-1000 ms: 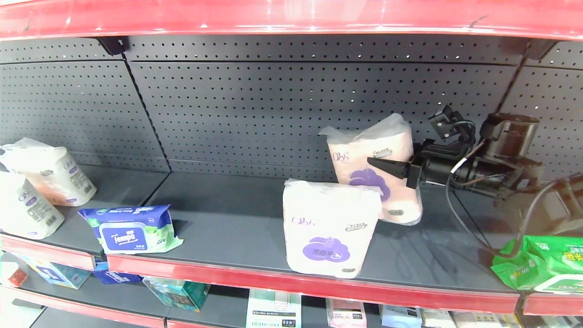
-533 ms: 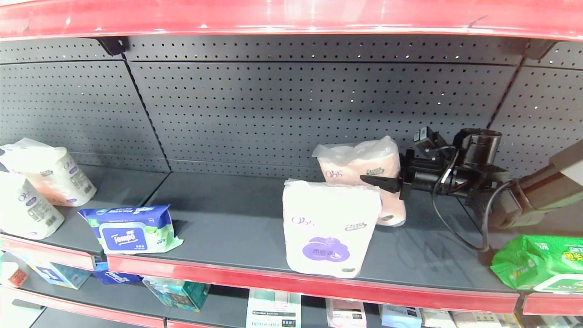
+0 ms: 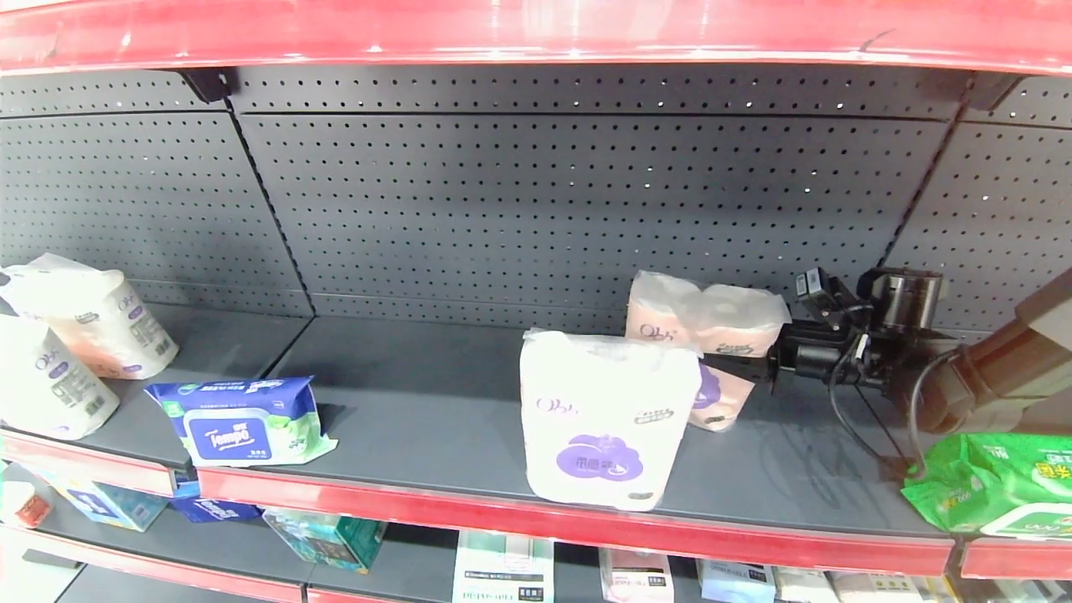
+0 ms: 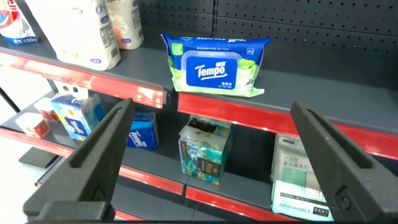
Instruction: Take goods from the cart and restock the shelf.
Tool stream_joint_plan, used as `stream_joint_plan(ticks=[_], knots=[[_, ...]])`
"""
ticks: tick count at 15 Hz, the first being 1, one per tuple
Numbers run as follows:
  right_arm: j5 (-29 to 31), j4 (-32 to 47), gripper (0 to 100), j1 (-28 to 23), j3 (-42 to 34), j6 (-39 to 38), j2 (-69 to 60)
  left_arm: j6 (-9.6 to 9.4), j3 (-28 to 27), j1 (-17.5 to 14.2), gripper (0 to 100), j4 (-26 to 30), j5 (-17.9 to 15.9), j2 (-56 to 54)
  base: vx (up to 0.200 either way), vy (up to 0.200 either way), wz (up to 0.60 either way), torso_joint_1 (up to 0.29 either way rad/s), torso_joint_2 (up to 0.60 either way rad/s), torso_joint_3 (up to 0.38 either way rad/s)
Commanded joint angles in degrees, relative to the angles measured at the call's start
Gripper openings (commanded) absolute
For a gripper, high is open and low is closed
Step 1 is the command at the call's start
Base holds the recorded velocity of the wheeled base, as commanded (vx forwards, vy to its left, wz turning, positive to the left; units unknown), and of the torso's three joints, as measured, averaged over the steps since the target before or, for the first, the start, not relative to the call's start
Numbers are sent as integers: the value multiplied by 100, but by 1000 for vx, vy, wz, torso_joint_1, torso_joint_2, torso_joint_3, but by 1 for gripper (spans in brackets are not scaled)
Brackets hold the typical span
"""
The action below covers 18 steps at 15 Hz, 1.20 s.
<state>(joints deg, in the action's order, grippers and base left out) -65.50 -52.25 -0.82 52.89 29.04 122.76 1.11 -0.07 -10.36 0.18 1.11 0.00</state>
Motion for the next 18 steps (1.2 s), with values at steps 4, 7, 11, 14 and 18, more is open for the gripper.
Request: stream_joint_plan(ticks=[4, 7, 11, 14, 18], knots=[[-86, -13, 0, -59, 89, 67, 275, 3, -1, -1, 100, -1, 3, 0, 0, 0, 0, 0, 0, 0], [-174, -5, 0, 134, 169, 5, 284, 3, 7, -1, 100, -1, 3, 0, 0, 0, 0, 0, 0, 0], [-174, 4, 0, 512, 415, -232, 354, 3, 7, -1, 100, -1, 3, 0, 0, 0, 0, 0, 0, 0], [-182, 4, 0, 671, 863, -250, 565, 3, -1, -1, 100, -1, 3, 0, 0, 0, 0, 0, 0, 0], [-429, 4, 0, 688, 1012, -540, 653, 3, 7, -1, 100, -1, 3, 0, 0, 0, 0, 0, 0, 0]])
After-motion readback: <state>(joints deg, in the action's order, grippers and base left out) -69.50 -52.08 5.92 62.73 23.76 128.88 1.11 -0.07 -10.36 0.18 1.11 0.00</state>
